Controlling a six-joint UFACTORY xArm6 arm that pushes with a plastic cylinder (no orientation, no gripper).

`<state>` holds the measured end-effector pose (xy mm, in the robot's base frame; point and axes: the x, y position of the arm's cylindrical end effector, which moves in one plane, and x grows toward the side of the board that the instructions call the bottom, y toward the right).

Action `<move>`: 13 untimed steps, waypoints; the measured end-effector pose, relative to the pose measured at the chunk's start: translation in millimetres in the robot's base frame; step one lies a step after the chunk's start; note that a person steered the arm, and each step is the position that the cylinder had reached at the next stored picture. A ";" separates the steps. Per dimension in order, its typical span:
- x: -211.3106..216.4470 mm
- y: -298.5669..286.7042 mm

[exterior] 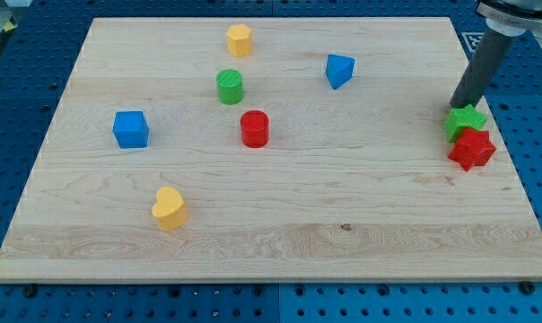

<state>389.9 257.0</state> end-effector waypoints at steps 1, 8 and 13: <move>-20.2 -14.9; -9.4 -159.5; -39.3 -196.1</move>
<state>350.6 60.9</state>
